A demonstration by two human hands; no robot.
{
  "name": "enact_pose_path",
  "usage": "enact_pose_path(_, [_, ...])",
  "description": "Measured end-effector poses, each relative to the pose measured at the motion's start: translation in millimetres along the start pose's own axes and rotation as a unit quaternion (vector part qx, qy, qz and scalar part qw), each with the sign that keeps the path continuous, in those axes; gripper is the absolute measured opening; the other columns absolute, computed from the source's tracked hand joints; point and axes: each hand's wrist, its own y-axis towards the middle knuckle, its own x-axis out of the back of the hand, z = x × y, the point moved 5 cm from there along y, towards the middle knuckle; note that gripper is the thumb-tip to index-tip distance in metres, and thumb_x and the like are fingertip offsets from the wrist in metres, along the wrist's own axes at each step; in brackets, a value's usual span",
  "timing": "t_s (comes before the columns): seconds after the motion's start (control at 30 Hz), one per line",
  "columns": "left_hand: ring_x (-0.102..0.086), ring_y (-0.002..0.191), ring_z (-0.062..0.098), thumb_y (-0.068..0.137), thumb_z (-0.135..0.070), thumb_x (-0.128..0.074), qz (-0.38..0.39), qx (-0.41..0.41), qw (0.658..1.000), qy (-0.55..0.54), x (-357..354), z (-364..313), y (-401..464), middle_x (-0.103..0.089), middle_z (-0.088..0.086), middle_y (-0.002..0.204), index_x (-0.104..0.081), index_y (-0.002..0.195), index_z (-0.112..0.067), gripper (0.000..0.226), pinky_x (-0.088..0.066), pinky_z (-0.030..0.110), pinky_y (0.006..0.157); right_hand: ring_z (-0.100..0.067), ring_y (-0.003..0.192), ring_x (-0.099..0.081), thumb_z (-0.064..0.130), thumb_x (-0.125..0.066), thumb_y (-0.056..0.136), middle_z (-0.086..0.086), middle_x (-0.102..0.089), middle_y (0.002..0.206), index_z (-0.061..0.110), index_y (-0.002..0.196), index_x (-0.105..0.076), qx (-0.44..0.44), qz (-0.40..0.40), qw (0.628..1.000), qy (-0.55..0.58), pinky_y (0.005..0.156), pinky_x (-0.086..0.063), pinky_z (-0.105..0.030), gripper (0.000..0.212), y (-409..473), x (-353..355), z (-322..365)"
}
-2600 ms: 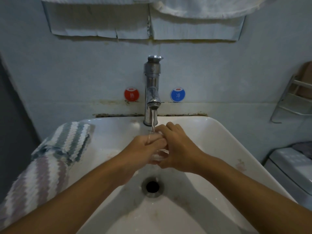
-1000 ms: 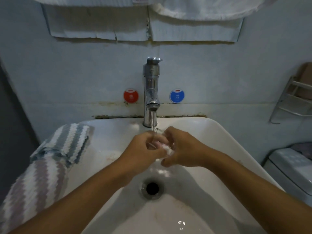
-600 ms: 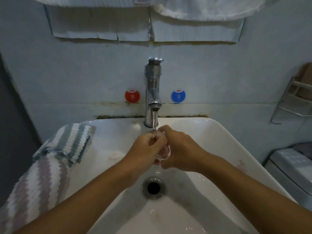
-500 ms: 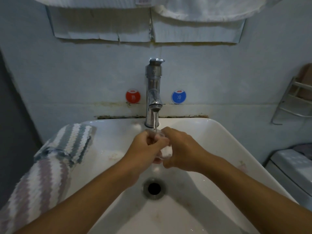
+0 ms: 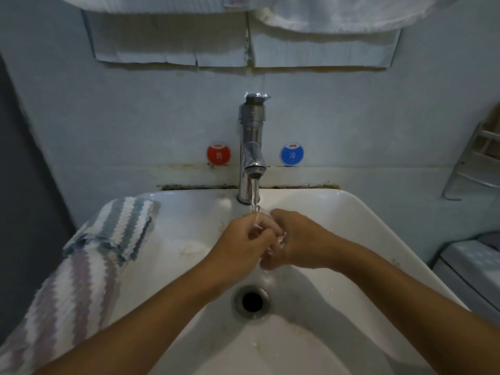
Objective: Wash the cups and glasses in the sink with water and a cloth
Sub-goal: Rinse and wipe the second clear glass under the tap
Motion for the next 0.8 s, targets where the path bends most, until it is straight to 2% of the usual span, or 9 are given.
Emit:
enact_pose_path(0.1, [-0.067, 0.075, 0.008, 0.092, -0.018, -0.062, -0.037, 0.058, 0.996, -0.058, 4.8, 4.7, 2.0, -0.070, 0.001, 0.094, -0.063, 0.101, -0.020, 0.009, -0.050, 0.020, 0.064, -0.011, 0.092, -0.059, 0.029, -0.090, 0.064, 0.009, -0.059, 0.105, 0.029, 0.112, -0.047, 0.013, -0.066, 0.997, -0.044, 0.081, -0.055, -0.029, 0.065, -3.4, 0.6, 4.4])
enact_pose_path(0.2, [-0.071, 0.078, 0.011, 0.096, -0.032, -0.056, -0.008, 0.102, 0.990, -0.099, 0.0, 8.0, 2.4, -0.072, -0.003, 0.094, -0.063, 0.108, -0.021, 0.018, -0.054, 0.032, 0.077, -0.014, 0.097, -0.055, 0.024, -0.090, 0.063, 0.006, -0.054, 0.111, 0.024, 0.115, -0.045, 0.074, -0.089, 0.990, -0.081, 0.084, -0.055, -0.030, 0.069, -7.5, -1.5, 13.0])
enact_pose_path(0.27, [-0.071, 0.078, 0.008, 0.100, -0.030, -0.050, 0.001, 0.083, 0.993, -0.078, -1.9, 7.3, 2.1, -0.072, -0.005, 0.091, -0.062, 0.110, -0.021, 0.018, -0.053, 0.027, 0.072, -0.013, 0.096, -0.054, 0.024, -0.091, 0.063, 0.007, -0.052, 0.110, 0.024, 0.114, -0.044, 0.083, -0.086, 0.989, -0.091, 0.083, -0.054, -0.030, 0.069, -7.7, -2.7, 13.0])
enact_pose_path(0.37, [-0.068, 0.072, 0.004, 0.103, -0.022, -0.044, 0.020, 0.039, 0.999, -0.027, -6.1, 3.5, 1.8, -0.071, -0.005, 0.086, -0.062, 0.099, -0.018, 0.019, -0.047, 0.012, 0.059, -0.011, 0.094, -0.053, 0.024, -0.090, 0.064, 0.008, -0.052, 0.108, 0.027, 0.114, -0.043, 0.058, -0.069, 0.991, -0.094, 0.083, -0.053, -0.027, 0.069, -3.9, -2.4, 7.4])
enact_pose_path(0.5, [-0.067, 0.073, 0.007, 0.103, -0.032, -0.044, -0.008, 0.043, 0.999, 0.009, -4.6, 5.6, 5.2, -0.072, 0.003, 0.088, -0.060, 0.090, -0.017, 0.025, -0.045, 0.009, 0.055, -0.014, 0.094, -0.055, 0.023, -0.090, 0.064, 0.007, -0.053, 0.108, 0.028, 0.113, -0.042, 0.027, -0.065, 0.995, -0.072, 0.084, -0.055, -0.030, 0.069, -0.6, -2.1, 2.4])
enact_pose_path(0.57, [-0.068, 0.072, 0.005, 0.103, -0.038, -0.041, -0.019, 0.067, 0.998, -0.007, -3.3, 8.1, 5.3, -0.073, -0.001, 0.088, -0.063, 0.093, -0.021, 0.029, -0.049, 0.015, 0.059, -0.011, 0.095, -0.052, 0.023, -0.089, 0.065, 0.009, -0.050, 0.108, 0.028, 0.112, -0.042, 0.047, -0.066, 0.993, -0.086, 0.083, -0.052, -0.025, 0.067, -1.6, -5.1, 4.3])
enact_pose_path(0.67, [-0.071, 0.080, 0.013, 0.103, -0.042, -0.037, -0.003, 0.096, 0.995, -0.031, -3.0, 10.0, 1.9, -0.071, -0.002, 0.094, -0.062, 0.102, -0.022, 0.033, -0.058, 0.027, 0.071, -0.007, 0.099, -0.046, 0.025, -0.089, 0.066, 0.011, -0.047, 0.113, 0.026, 0.117, -0.048, 0.101, -0.093, 0.983, -0.123, 0.084, -0.048, -0.021, 0.066, -4.1, -10.0, 12.4])
enact_pose_path(0.73, [-0.072, 0.081, 0.018, 0.104, -0.037, -0.039, -0.005, 0.083, 0.995, -0.054, -0.4, 9.5, 2.3, -0.072, 0.003, 0.095, -0.065, 0.103, -0.015, 0.035, -0.061, 0.034, 0.074, -0.008, 0.105, -0.046, 0.028, -0.088, 0.067, 0.010, -0.050, 0.119, 0.026, 0.123, -0.050, 0.127, -0.103, 0.979, -0.119, 0.089, -0.047, -0.024, 0.068, -3.9, -9.5, 15.2])
enact_pose_path(0.8, [-0.071, 0.079, 0.018, 0.104, -0.032, -0.041, -0.015, 0.048, 0.997, -0.052, 3.4, 7.6, 3.4, -0.073, 0.005, 0.090, -0.067, 0.100, -0.010, 0.034, -0.061, 0.033, 0.072, -0.006, 0.104, -0.050, 0.028, -0.087, 0.069, 0.013, -0.052, 0.116, 0.029, 0.122, -0.051, 0.111, -0.077, 0.988, -0.074, 0.091, -0.048, -0.023, 0.064, -2.5, -5.3, 13.2])
